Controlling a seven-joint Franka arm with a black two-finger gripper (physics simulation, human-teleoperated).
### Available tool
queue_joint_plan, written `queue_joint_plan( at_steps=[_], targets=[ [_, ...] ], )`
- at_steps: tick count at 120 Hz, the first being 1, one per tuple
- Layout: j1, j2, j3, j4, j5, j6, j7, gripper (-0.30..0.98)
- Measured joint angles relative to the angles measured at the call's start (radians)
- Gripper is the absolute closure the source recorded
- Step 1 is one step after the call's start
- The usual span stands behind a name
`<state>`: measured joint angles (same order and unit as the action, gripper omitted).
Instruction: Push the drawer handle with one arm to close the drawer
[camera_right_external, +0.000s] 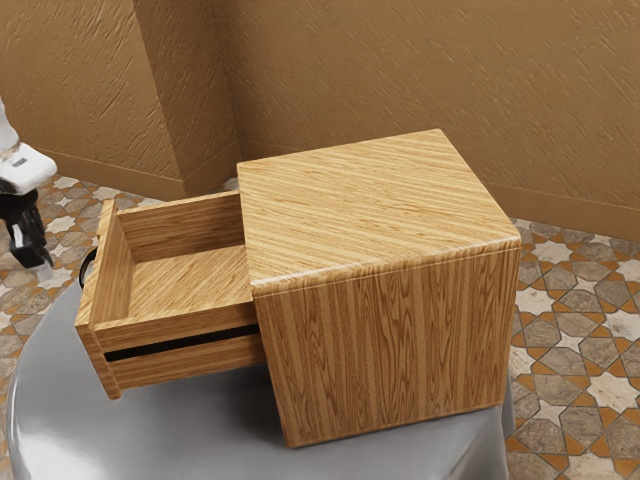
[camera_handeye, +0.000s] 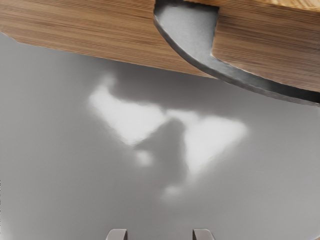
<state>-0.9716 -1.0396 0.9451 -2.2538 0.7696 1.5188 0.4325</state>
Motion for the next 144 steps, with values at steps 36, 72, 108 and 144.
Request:
queue_joint_plan(
  at_steps=[36,72,108,144],
  targets=[
    [-0.049,0.007,0.002,-0.005,-0.021,0.033,0.086,0.60],
    [-0.098,0.036,0.005,-0.005,-0.052,0.047,0.117,0.61],
    [-0.108,0.184,0.003,0.014,-0.134,0.110,0.132,0.61],
    [-0.113,0.328,-0.006,0.031,-0.240,0.232,0.143,0.61]
  ],
)
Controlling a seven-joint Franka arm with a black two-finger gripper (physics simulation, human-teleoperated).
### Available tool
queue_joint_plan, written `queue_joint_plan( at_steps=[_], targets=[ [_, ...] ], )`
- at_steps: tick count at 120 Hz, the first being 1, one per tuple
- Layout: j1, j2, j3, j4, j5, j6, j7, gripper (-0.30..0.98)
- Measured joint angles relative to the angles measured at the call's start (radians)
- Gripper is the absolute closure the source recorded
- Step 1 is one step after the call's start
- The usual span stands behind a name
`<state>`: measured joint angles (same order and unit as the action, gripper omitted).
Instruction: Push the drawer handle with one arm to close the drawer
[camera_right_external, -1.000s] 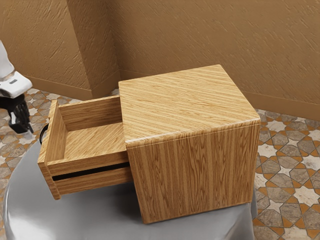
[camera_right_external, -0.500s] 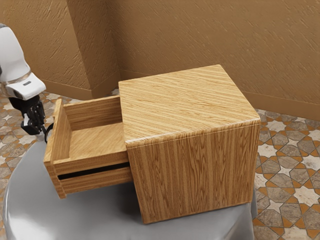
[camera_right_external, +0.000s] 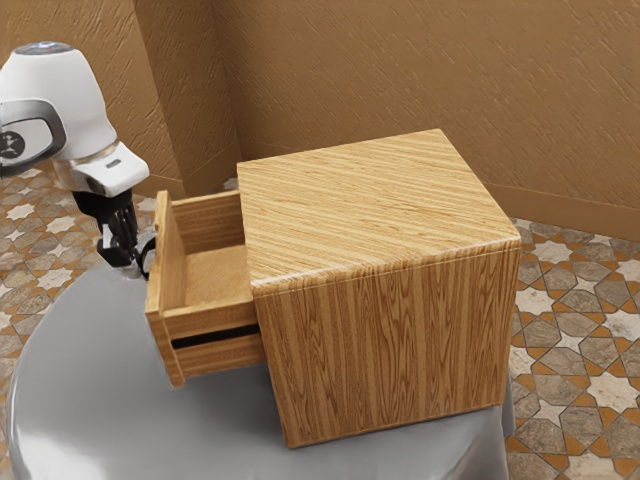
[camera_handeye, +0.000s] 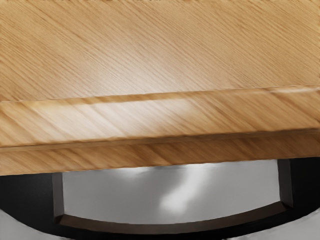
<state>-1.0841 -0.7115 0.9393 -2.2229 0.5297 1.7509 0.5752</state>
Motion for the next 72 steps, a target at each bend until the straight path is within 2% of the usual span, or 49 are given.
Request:
queue_joint_plan(
  at_steps=[45,72],
  targets=[
    [-0.009,0.185,-0.010,0.043,-0.133,0.163,0.018,0.61],
    [-0.009,0.246,-0.026,0.048,-0.191,0.238,0.032,0.61]
  ],
)
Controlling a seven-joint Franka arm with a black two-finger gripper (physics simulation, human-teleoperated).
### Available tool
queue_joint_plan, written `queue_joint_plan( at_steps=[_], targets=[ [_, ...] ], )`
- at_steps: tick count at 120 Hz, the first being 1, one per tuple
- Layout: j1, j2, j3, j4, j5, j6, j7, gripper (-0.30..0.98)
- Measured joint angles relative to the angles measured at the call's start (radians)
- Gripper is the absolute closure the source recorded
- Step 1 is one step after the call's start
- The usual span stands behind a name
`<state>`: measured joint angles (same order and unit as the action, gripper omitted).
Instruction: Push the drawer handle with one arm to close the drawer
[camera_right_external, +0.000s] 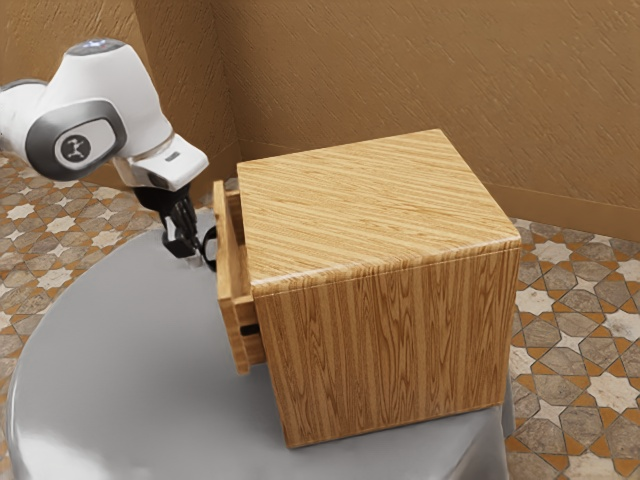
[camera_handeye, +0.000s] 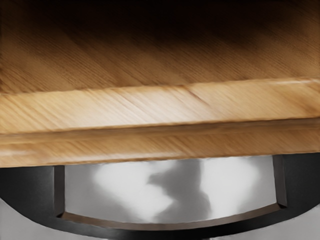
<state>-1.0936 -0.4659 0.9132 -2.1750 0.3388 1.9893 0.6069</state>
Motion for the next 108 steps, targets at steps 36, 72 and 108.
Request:
queue_joint_plan(
  at_steps=[36,72,108],
  targets=[
    [0.000,0.078,-0.017,0.027,-0.071,0.066,0.017,0.61],
    [0.002,0.096,-0.021,0.033,-0.104,0.094,0.032,0.59],
    [0.732,0.350,-0.454,0.486,-0.333,-0.272,-0.158,0.23]
  ],
)
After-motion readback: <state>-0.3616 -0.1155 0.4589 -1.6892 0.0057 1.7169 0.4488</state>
